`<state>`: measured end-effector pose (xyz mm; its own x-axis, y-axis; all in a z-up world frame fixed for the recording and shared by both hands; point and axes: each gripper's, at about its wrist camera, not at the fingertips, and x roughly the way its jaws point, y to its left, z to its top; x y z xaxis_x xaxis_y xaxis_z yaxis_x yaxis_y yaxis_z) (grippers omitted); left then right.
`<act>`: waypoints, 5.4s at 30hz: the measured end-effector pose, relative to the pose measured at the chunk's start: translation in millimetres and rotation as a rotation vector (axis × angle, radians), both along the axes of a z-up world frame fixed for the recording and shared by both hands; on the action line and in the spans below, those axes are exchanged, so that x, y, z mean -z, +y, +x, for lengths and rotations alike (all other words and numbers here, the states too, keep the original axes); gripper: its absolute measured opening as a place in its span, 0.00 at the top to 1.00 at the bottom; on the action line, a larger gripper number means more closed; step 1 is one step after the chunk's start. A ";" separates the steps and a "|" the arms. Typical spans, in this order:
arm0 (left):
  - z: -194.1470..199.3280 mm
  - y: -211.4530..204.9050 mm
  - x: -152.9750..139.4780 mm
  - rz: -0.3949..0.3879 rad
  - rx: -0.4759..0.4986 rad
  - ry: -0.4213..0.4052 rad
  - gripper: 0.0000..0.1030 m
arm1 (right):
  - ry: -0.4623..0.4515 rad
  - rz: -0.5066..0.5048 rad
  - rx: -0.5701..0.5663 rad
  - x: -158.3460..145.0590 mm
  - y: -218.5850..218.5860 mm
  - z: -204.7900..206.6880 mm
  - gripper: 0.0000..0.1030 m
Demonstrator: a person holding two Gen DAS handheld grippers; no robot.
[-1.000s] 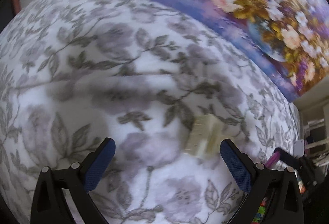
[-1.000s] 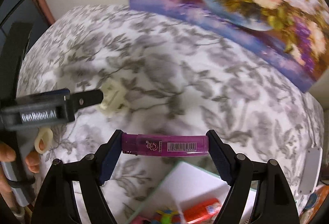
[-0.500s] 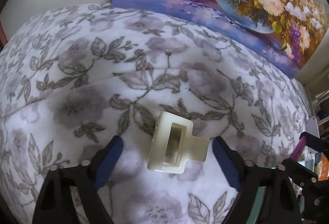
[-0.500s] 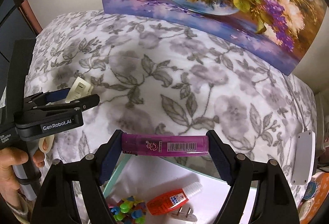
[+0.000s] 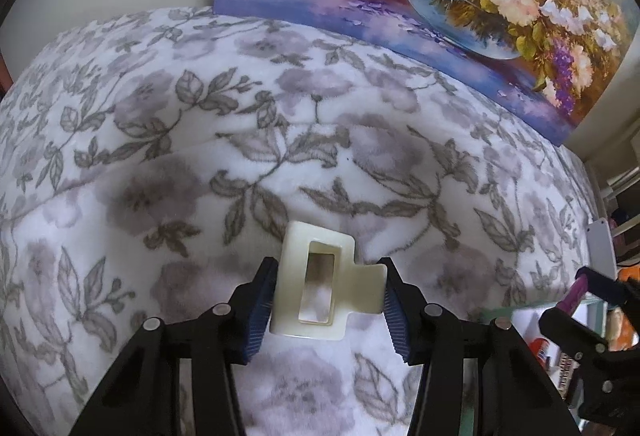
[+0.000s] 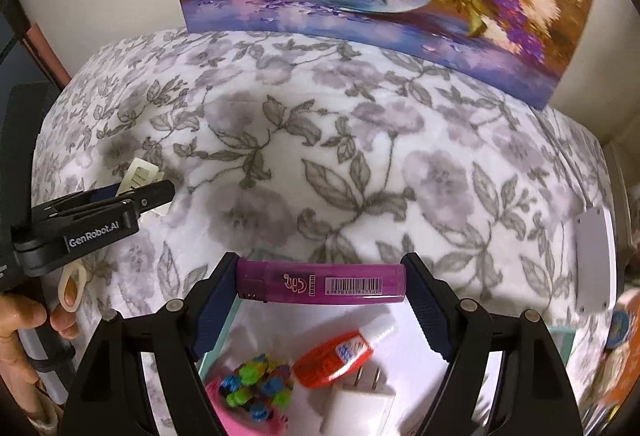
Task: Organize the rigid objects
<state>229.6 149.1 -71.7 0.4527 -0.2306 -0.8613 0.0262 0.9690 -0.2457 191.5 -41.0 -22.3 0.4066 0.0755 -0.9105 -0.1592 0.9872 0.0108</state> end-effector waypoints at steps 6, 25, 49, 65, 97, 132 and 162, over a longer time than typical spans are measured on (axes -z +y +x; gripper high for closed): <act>-18.7 2.4 -27.9 -0.019 -0.008 -0.004 0.49 | 0.007 0.040 0.109 -4.4 -8.4 -29.2 0.21; -132.8 -13.9 -95.1 -0.055 0.080 -0.093 0.49 | -0.066 0.122 0.326 -37.7 -27.7 -133.9 0.21; -198.5 -153.4 -59.9 0.139 0.422 -0.070 0.48 | 0.088 0.073 0.538 11.9 -123.1 -160.6 0.21; -206.5 -133.1 -56.2 0.114 0.379 -0.028 0.17 | 0.094 0.063 0.555 18.8 -119.0 -161.8 0.17; -223.1 -2.3 -55.4 0.194 -0.023 -0.030 0.00 | -0.038 0.051 0.472 -22.0 -41.6 -227.8 0.15; -237.3 13.0 -71.5 0.251 -0.059 -0.066 0.00 | -0.064 -0.005 0.356 -23.3 3.7 -233.6 0.15; -233.0 16.7 -60.1 0.288 -0.041 -0.019 0.00 | -0.022 0.020 0.375 -15.0 2.1 -231.3 0.15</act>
